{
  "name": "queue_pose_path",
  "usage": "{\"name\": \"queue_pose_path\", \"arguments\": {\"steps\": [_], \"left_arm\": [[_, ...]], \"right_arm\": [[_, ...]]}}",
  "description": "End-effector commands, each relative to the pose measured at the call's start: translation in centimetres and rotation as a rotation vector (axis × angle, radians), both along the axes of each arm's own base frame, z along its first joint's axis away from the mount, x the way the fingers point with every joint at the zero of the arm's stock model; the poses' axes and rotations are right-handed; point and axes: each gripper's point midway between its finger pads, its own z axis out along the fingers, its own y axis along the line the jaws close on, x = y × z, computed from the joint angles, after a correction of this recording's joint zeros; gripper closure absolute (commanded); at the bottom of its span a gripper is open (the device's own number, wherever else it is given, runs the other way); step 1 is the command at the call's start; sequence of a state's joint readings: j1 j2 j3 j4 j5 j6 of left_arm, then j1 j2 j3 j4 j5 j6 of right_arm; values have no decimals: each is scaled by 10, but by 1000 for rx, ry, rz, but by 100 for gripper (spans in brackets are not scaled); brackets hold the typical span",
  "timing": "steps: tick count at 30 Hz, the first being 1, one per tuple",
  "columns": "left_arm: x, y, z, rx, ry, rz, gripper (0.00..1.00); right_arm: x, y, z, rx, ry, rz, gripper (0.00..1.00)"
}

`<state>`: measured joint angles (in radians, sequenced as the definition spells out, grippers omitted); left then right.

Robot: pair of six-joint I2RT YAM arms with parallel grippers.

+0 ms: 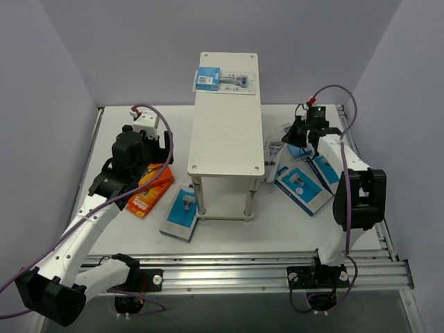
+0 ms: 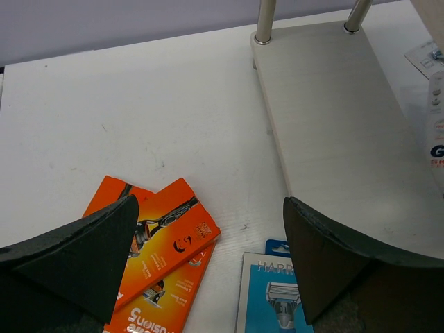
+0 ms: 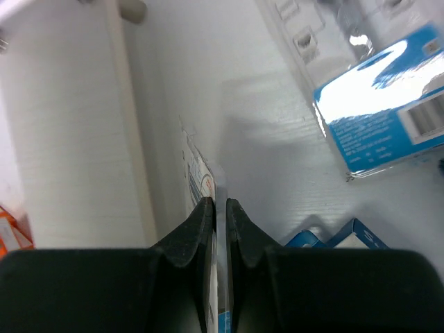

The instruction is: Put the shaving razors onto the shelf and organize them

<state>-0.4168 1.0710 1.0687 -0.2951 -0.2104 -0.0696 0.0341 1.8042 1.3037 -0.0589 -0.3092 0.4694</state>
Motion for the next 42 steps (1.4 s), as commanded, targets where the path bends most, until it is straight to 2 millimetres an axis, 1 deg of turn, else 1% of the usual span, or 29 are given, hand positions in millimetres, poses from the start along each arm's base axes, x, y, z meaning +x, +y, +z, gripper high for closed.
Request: {"name": "queue_pose_path", "arguments": {"steps": [1,2,4,5,9,11,12,13,14,16,17,19,20,21,23,24,26,27,28,29,30,31,34,35,36,37,39,40,42], "left_arm": [[0,8,31,-21,-90,28,6],[0,11,33,-22,-96,39,6],[-1,13,34,-22,-104,42,6],[-1,14,36,-24,-110,46,6],[-4,17,42,-33,-141,49,6],[-6,17,43,-37,-150,51,6],[-7,17,46,-47,-157,51,6],[-8,17,47,-55,-158,50,6],[-9,15,49,-63,-161,45,6],[-12,9,54,-86,-168,16,6],[-15,8,63,-98,-175,3,6],[-18,3,76,-125,-177,-20,6],[-23,2,91,-147,-184,-31,6],[-26,0,100,-164,-190,-45,6],[-36,-12,112,-219,-176,-113,5],[-42,-17,129,-244,-200,-150,5],[-53,-27,143,-274,-209,-224,5],[-62,-39,149,-298,-203,-298,5],[-69,-42,165,-317,-221,-329,5],[-71,-47,163,-345,-180,-348,5],[-79,-56,169,-368,-167,-405,5],[-86,-61,181,-400,-170,-442,5],[-106,-83,198,-554,-127,-575,5],[-111,-90,208,-641,-122,-610,5],[-120,-97,212,-677,-108,-666,4],[-123,-102,218,-714,-120,-698,3],[-130,-111,222,-786,-79,-737,3],[-133,-115,226,-806,-83,-760,3],[-134,-124,223,-847,-41,-786,3]], "right_arm": [[0,-16,90,-66,-156,-62,100],[-4,-21,110,-81,-194,-85,100],[-10,-23,127,-87,-219,-97,100],[-15,-25,141,-94,-245,-106,100],[-33,-30,174,-125,-291,-125,100],[-43,-30,201,-135,-345,-136,100],[-48,-33,207,-156,-350,-146,100],[-53,-34,219,-170,-374,-155,100],[-60,-29,242,-174,-425,-156,100],[-71,-33,261,-204,-451,-178,100],[-80,-30,279,-206,-481,-175,100],[-90,-35,298,-226,-515,-189,100],[-96,-36,311,-229,-533,-194,100],[-100,-38,319,-231,-548,-200,100],[-109,-39,331,-231,-564,-197,100],[-114,-38,345,-220,-594,-195,100],[-121,-37,354,-212,-613,-185,100],[-124,-36,362,-206,-629,-182,100],[-128,-35,366,-200,-639,-173,100],[-131,-32,370,-186,-652,-156,100],[-134,-30,374,-176,-662,-151,100],[-140,-26,384,-151,-689,-137,100],[-154,-13,407,-73,-755,-89,100],[-159,-11,419,-46,-788,-87,100],[-163,-6,426,-23,-806,-66,100],[-169,-4,437,-4,-844,-53,100],[-177,2,449,38,-884,-32,100],[-185,6,461,61,-929,-9,100],[-192,10,468,92,-957,7,100]]}}
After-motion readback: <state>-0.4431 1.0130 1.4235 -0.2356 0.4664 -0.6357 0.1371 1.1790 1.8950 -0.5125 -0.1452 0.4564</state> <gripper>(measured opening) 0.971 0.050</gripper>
